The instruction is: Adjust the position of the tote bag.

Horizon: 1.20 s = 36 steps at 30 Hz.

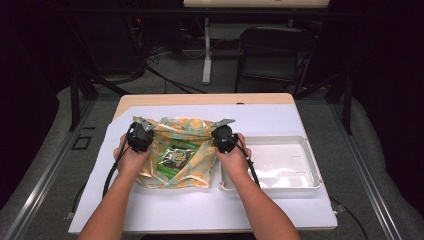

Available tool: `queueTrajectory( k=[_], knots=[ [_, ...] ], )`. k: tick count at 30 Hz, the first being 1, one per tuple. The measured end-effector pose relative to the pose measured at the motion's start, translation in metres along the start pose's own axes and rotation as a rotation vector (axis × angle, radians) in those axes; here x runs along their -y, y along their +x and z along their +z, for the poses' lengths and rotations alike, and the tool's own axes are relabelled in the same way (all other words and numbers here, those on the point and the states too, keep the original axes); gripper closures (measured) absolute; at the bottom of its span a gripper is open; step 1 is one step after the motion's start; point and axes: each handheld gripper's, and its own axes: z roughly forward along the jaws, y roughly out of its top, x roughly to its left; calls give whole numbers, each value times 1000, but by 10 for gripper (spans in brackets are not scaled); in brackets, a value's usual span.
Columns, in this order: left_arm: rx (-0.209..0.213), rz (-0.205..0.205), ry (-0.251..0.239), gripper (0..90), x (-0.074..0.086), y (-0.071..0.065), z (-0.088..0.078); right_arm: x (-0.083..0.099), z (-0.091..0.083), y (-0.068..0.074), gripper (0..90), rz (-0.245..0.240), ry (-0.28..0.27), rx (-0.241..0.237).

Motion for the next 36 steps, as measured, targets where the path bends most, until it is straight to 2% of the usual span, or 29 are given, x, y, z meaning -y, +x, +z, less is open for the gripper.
queueTrajectory(
  k=[4, 7, 12, 18, 22, 31, 36],
  knots=[
    [-10, -12, 17, 900, 1, 0, 2, -1, -2, 1, 900, 3, 6, 1],
    [-3, -6, 27, 900, 4, -1, 6, -1, -1, 1, 900, 3, 12, 4],
    [21, -19, 51, 900, 8, 0, 12, 0, 3, 1, 900, 6, 26, 6],
    [35, -39, 69, 900, 11, 3, 17, 0, 7, 1, 900, 15, 31, 2],
    [36, -38, 85, 900, 13, 4, 19, 0, 8, 1, 900, 20, 35, -4],
    [71, -123, 112, 900, 20, 13, 23, -5, 13, 7, 900, -5, 52, -9],
    [53, -111, 130, 900, 22, 13, 26, -8, 19, 11, 900, -31, 75, 10]
  ],
)
